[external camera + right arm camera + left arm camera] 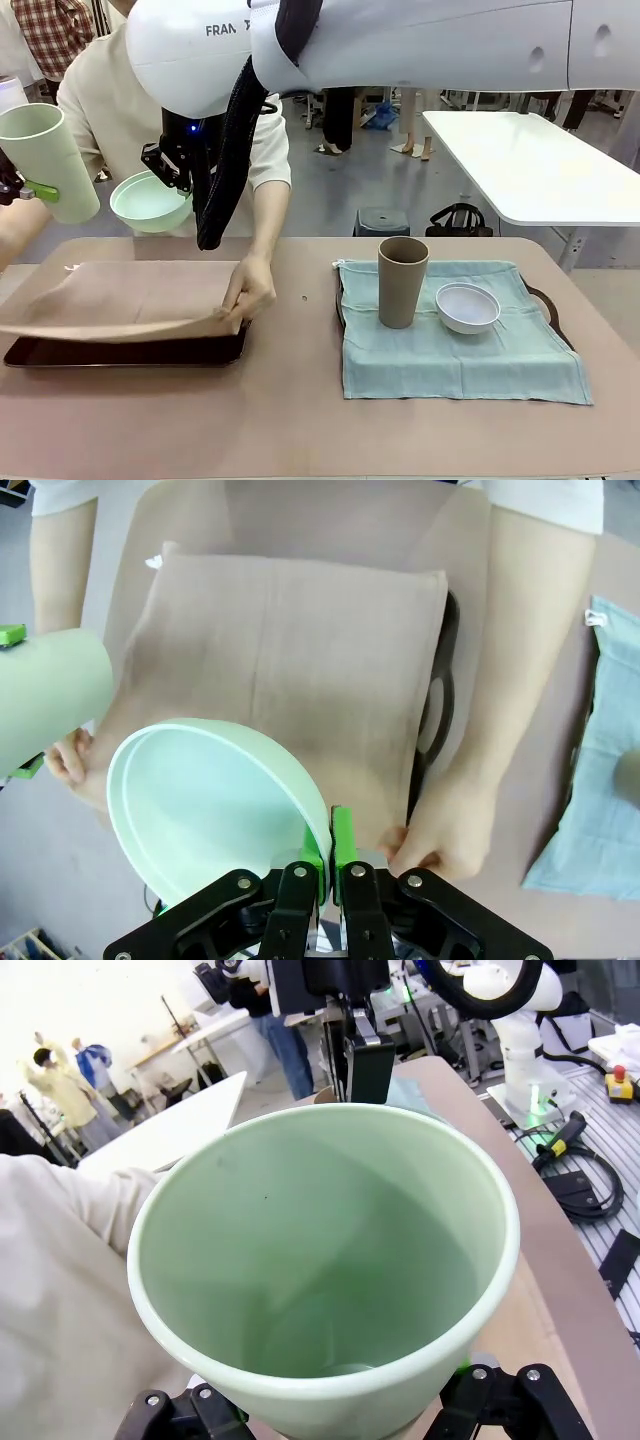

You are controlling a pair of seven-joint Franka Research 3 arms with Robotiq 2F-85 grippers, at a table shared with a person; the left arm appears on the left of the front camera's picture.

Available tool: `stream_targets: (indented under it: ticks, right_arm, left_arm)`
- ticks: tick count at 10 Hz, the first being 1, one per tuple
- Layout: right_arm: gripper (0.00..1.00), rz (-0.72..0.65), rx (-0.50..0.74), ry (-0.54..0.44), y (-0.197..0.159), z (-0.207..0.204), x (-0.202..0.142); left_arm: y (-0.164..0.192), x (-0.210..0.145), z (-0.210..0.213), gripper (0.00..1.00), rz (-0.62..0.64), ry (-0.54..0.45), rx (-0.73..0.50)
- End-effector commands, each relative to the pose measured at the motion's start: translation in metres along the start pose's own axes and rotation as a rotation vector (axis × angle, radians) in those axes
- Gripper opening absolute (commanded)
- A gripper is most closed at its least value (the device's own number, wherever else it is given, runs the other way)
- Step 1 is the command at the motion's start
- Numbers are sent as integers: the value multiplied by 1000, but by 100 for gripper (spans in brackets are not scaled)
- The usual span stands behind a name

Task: Set up a tray with a mat and arrange the tableware.
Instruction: Place the Picnic Bowl and Reusable plastic cup back onto the Handle tray in front of the human's position.

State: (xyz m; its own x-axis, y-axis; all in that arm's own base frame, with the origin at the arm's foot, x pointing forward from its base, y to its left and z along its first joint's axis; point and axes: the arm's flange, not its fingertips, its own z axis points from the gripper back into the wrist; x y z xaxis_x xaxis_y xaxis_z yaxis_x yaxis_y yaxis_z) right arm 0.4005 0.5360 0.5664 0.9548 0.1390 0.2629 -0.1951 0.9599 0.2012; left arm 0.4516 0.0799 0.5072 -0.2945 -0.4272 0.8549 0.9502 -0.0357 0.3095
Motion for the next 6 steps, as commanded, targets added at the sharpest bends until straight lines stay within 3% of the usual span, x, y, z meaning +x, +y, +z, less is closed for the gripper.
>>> stream_targets:
  ticks: [1,6]
  right_arm:
    - [0,0,-2,-10,0,-1,0]
    - [0,0,-2,-10,0,-1,0]
  left_arm:
    - [2,2,0,73,-18,-6,9]
    - [2,2,0,73,-18,-6,9]
